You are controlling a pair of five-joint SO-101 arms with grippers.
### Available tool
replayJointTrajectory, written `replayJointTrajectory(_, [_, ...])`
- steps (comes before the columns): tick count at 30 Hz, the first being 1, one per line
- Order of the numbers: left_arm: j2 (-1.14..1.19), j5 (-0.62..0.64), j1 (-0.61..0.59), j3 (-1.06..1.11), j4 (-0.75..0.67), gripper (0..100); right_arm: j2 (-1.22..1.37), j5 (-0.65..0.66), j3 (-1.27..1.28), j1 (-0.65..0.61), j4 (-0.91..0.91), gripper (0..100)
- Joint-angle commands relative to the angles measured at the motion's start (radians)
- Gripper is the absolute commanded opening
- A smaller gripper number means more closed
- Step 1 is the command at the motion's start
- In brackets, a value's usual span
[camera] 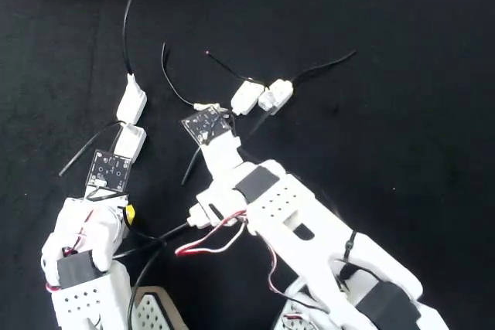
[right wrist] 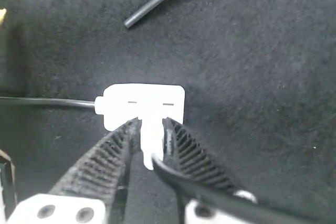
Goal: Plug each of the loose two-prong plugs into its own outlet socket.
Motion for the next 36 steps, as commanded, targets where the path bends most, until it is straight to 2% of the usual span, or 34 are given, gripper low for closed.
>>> replayJointTrajectory(1, [-0.005, 0.005, -0.012, 0.004, -0.011, 26, 0.087, 0.029, -0.073, 0.068, 0.057, 1.1])
replayJointTrajectory(4, [-0.005, 0.005, -0.013, 0.004, -0.011, 26, 0.137, 0.066, -0.099, 0.077, 0.066, 1.1])
replayJointTrajectory(22, [-0.005, 0.005, -0.015, 0.004, -0.011, 26, 0.151, 0.072, -0.079, 0.074, 0.054, 1.1])
replayJointTrajectory(24, [-0.005, 0.005, -0.015, 0.004, -0.011, 26, 0.154, 0.106, -0.099, 0.118, 0.071, 1.1])
replayJointTrajectory(28, [-0.005, 0.005, -0.015, 0.004, -0.017, 26, 0.157, 0.282, -0.110, 0.281, 0.058, 1.1])
replayJointTrajectory(36, [-0.005, 0.011, -0.015, -0.007, -0.017, 26, 0.159, 0.431, -0.182, 0.588, -0.023, 1.1])
